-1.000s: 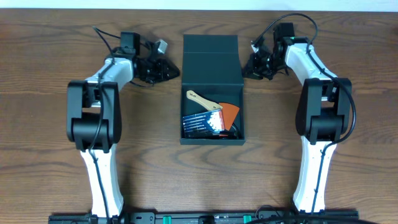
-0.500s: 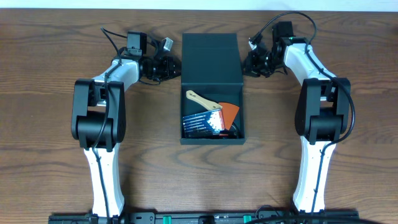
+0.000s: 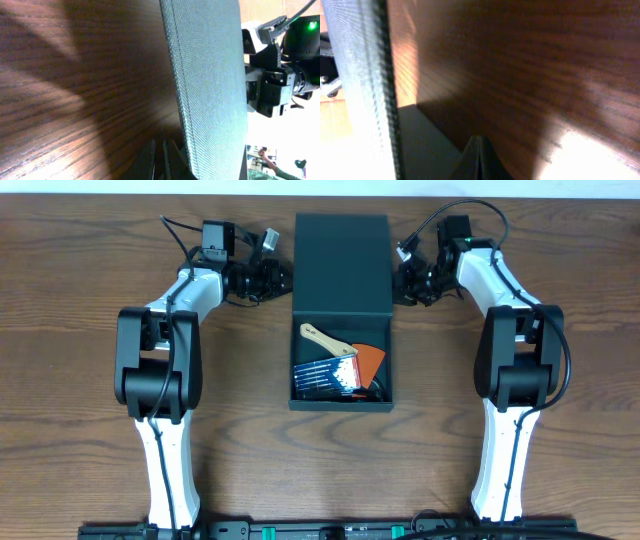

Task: Pack container
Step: 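Fold the black lid down over the box with both grippers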

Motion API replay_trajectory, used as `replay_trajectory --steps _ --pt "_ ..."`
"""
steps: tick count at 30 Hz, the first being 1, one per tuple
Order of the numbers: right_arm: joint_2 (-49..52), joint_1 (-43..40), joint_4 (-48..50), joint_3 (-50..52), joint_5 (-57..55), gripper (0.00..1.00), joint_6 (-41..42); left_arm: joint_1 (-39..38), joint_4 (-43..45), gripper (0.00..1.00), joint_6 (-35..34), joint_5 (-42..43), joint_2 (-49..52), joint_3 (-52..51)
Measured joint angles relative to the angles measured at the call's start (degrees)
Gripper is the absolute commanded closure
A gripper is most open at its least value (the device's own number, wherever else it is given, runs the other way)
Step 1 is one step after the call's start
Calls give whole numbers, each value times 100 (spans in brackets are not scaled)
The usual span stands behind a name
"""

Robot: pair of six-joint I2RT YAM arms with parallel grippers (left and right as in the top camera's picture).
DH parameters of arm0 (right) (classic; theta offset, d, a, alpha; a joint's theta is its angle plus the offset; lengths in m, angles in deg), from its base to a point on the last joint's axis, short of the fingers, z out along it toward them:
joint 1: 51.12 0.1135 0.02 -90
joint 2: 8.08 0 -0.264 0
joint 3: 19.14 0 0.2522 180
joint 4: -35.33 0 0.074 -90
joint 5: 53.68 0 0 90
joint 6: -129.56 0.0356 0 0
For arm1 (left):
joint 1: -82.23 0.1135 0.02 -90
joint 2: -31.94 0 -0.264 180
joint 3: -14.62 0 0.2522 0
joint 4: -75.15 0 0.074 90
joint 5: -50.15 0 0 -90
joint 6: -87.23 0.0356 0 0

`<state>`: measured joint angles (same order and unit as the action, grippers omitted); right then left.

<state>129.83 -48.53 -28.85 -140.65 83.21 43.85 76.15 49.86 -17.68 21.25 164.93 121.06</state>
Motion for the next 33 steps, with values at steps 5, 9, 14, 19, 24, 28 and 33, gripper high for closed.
replay_trajectory --steps 5,9,14,19,24,28,33 --pt "48 0 -584 -518 -92 99 -186 -2 -26 94 -15 26 -87 0" --pt "48 0 -850 -935 -173 99 -317 0 -44 94 -13 22 -308 0" --pt "48 0 -1202 -1303 -166 99 -442 2 -66 94 -15 24 -649 0" --pt "48 0 -1779 -1547 -166 99 -671 2 -407 94 -11 24 -938 2" --pt "48 0 -2677 -2055 -229 99 -1049 2 -1012 95 101 20 -1250 2" --pt "48 0 -3539 -2680 -507 98 -1305 4 -1711 95 225 7 -1635 2" --pt "48 0 -4610 -3410 -953 98 -1497 -4 -3150 94 511 50 -2409 28"
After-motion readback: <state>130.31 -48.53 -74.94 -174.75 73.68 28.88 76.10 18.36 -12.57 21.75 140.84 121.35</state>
